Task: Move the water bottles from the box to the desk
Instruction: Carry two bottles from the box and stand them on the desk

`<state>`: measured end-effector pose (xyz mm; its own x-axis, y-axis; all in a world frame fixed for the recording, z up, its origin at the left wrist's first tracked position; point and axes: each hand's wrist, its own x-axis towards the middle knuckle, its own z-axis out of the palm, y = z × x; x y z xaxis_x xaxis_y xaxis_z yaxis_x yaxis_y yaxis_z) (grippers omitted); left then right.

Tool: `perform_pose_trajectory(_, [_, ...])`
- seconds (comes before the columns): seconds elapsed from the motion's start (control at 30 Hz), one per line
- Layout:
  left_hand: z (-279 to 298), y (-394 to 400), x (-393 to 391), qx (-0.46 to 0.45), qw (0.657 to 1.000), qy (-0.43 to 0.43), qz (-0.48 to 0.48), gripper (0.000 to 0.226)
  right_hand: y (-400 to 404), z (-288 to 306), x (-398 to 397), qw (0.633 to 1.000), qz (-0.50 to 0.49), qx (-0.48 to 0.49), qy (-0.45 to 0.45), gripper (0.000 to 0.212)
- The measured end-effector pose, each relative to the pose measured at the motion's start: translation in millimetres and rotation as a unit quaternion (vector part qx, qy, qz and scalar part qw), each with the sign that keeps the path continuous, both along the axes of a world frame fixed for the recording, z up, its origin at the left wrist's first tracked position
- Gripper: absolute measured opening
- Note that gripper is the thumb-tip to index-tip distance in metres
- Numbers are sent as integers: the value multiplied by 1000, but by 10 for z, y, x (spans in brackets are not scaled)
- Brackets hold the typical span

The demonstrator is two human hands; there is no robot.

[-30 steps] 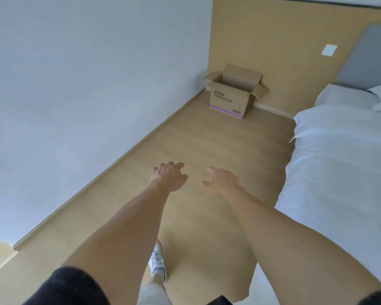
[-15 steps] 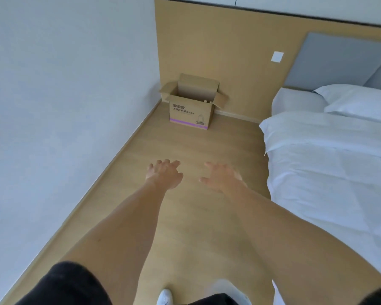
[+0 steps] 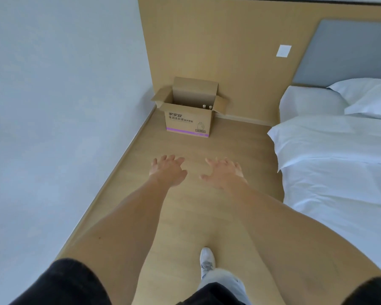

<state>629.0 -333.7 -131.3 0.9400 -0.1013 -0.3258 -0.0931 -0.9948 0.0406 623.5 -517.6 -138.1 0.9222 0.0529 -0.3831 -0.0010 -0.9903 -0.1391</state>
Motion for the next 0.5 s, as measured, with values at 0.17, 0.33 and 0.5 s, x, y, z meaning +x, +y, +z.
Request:
perform_pose_trajectory(0.17, [110,-175,925,1,1000,6,24,55,-144,60,975,1000,15,15,20,71])
perform_pose_trajectory(0.33, [170,-349,1688,-16,999,3,33,54,-245,149,1804,999,32,15,21,71])
perform_pose_trajectory(0.5, [80,-328,2367,-22,998,15,52,55,-253,92,2493,999,31,17,35,74])
